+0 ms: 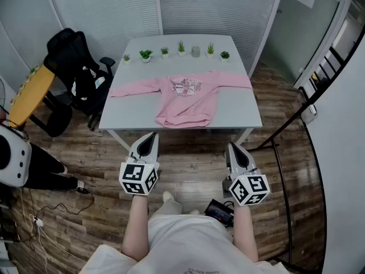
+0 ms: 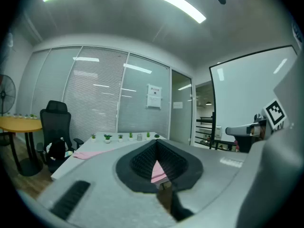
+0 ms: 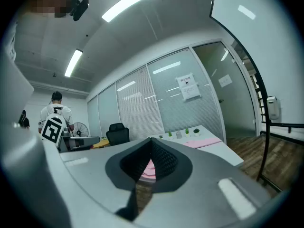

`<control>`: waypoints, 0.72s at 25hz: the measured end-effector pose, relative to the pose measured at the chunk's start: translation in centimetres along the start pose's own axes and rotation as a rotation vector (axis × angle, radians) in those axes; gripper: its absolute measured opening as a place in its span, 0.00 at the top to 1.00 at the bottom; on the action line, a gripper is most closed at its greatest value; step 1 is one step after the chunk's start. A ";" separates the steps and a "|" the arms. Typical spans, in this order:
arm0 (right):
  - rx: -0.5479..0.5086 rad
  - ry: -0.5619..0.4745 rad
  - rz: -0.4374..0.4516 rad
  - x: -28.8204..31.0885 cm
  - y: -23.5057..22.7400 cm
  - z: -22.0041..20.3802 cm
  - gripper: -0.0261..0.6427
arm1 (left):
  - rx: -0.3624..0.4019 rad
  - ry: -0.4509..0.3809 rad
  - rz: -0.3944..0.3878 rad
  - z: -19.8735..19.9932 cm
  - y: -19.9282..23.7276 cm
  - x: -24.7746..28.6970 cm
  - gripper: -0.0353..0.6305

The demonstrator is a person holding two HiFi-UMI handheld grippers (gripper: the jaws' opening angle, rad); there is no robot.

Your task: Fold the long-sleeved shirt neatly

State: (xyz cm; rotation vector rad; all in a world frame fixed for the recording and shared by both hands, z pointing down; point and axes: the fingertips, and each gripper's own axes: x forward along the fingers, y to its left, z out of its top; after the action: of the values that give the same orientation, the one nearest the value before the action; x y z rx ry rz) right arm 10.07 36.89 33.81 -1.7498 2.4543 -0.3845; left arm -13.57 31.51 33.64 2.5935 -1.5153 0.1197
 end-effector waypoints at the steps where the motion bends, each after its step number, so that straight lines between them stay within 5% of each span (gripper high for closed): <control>1: 0.000 0.000 0.003 0.0 -0.1 -0.1 0.94 | -0.007 -0.001 -0.046 -0.1 -0.6 0.1 0.94; 6: -0.001 0.007 0.015 0.1 -0.2 -0.5 0.94 | 0.024 0.024 -0.163 -0.6 -2.5 0.5 0.94; 11: -0.007 0.002 0.026 0.0 -0.2 -0.4 0.94 | 0.075 0.054 -0.102 -0.8 -2.7 1.0 0.94; 18: -0.056 0.002 0.029 -0.3 -0.1 0.3 0.94 | 0.003 0.040 -0.145 -0.3 -3.6 1.3 0.94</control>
State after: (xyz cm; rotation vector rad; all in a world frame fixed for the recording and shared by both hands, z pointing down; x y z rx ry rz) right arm 10.37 37.11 33.53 -1.7326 2.5126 -0.3186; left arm -9.81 32.20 33.86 2.6752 -1.3103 0.1584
